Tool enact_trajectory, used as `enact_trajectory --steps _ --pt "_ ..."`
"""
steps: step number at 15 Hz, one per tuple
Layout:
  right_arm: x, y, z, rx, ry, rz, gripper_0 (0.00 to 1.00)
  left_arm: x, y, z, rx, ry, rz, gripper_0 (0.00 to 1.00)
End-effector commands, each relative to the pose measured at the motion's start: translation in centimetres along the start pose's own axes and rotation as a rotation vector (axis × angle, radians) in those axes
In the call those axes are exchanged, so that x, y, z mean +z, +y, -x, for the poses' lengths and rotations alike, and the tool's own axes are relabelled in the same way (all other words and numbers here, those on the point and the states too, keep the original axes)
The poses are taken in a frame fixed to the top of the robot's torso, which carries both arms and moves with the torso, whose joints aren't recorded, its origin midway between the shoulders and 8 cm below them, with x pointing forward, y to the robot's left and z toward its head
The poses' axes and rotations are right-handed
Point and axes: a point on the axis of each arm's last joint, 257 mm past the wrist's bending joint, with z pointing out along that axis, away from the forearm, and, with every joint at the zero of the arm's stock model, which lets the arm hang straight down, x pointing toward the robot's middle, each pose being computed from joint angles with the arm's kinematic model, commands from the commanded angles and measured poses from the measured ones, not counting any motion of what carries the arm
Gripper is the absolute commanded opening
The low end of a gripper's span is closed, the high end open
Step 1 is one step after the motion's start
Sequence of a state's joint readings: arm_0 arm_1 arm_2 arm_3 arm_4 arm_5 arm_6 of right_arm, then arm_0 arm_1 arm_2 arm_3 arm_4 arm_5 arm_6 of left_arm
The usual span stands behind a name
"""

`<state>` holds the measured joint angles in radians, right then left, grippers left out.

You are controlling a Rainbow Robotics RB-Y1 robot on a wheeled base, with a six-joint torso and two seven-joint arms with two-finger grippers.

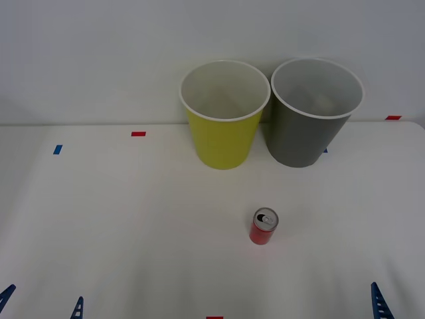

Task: Put cans in the gray bin and PET bottles in the light green bin.

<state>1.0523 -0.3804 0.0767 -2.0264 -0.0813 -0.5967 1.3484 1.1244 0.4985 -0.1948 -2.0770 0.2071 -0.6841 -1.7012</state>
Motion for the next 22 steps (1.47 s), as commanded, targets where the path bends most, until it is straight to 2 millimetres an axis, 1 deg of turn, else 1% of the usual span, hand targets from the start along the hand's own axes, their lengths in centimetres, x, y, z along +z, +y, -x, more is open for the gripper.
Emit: enact_trajectory --steps 1,22 --pt "0.00 0.00 0.00 0.000 0.000 0.000 1.00 0.00 0.00 0.00 0.000 0.000 0.000 1.00" --pt "0.00 0.00 0.00 0.000 0.000 0.000 1.00 0.00 0.00 0.00 0.000 0.000 0.000 1.00"
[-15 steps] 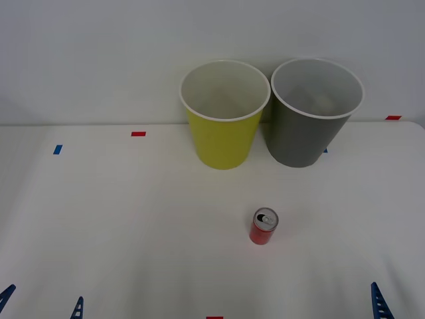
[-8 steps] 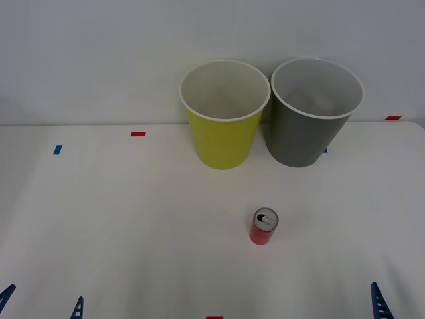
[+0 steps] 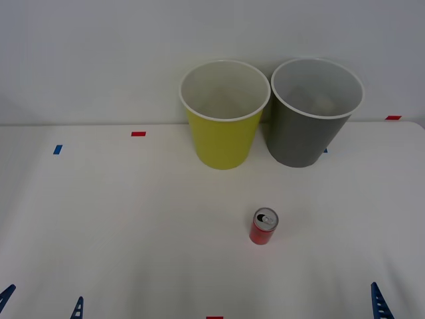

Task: Put cans in the gray bin and PET bottles in the light green bin.

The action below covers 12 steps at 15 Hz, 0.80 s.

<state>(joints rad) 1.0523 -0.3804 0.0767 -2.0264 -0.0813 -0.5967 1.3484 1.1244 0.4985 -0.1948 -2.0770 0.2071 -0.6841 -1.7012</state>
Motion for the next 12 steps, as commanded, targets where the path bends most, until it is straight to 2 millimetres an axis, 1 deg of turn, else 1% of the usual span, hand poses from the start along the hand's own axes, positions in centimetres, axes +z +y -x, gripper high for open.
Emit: enact_trajectory --steps 1,12 --pt "0.00 0.00 0.00 0.000 0.000 0.000 1.00 0.00 0.00 0.00 0.000 0.000 0.000 1.00" --pt "0.00 0.00 0.00 0.000 0.000 0.000 1.00 0.00 0.00 0.00 0.000 0.000 0.000 1.00"
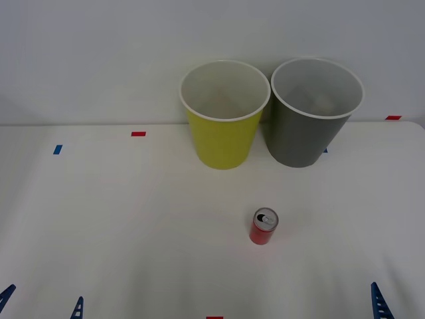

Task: Put cans in the gray bin and PET bottles in the light green bin.

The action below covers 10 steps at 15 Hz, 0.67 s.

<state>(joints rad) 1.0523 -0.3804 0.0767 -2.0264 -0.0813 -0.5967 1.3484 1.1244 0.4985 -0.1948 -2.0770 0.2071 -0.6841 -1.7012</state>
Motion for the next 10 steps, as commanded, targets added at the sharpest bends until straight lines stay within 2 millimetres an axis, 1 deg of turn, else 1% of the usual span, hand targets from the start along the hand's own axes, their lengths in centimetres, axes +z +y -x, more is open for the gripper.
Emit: enact_trajectory --steps 1,5,6,8,10 --pt "0.0 0.0 0.0 0.000 0.000 0.000 1.00 0.0 0.0 0.0 0.000 0.000 0.000 1.00" --pt "0.0 0.0 0.0 0.000 0.000 0.000 1.00 0.0 0.0 0.0 0.000 0.000 0.000 1.00" --pt "-0.4 -0.1 -1.8 0.017 0.032 -0.023 1.00 0.0 0.0 0.0 0.000 0.000 0.000 1.00" --pt "-0.6 0.1 -0.9 0.014 -0.010 -0.021 1.00 0.0 0.0 0.0 0.000 0.000 0.000 1.00" --pt "-0.7 0.2 -0.5 0.002 -0.025 -0.019 1.00 0.0 0.0 0.0 0.000 0.000 0.000 1.00"
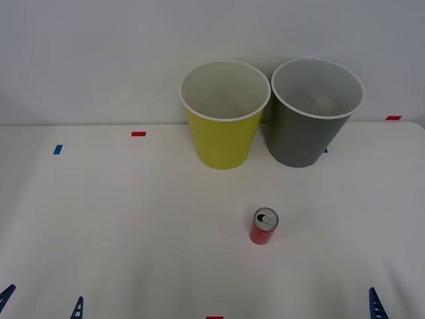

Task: Put cans in the gray bin and PET bottles in the light green bin.

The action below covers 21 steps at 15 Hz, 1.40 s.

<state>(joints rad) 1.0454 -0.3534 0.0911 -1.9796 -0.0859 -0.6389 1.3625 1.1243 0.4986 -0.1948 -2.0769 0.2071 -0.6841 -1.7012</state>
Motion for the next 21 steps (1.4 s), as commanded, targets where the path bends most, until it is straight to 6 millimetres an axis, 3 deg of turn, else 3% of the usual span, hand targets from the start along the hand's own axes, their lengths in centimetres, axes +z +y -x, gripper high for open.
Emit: enact_trajectory --steps 1,4,7,16,21 --pt "-0.2 0.2 0.3 -0.016 -0.018 0.004 1.00 0.0 0.0 0.0 0.000 0.000 0.000 1.00" --pt "-1.0 0.8 -0.9 -0.024 -0.045 0.032 1.00 0.0 0.0 0.0 0.000 0.000 0.000 1.00" --pt "-0.3 3.2 -1.5 -0.029 -0.056 0.106 1.00 0.0 0.0 0.0 0.000 0.000 0.000 1.00" --pt "4.7 11.5 -3.7 -0.048 -0.106 0.364 1.00 0.0 0.0 0.0 0.000 0.000 0.000 1.00" --pt "8.3 14.1 -3.9 -0.064 -0.106 0.417 1.00 0.0 0.0 0.0 0.000 0.000 0.000 1.00"
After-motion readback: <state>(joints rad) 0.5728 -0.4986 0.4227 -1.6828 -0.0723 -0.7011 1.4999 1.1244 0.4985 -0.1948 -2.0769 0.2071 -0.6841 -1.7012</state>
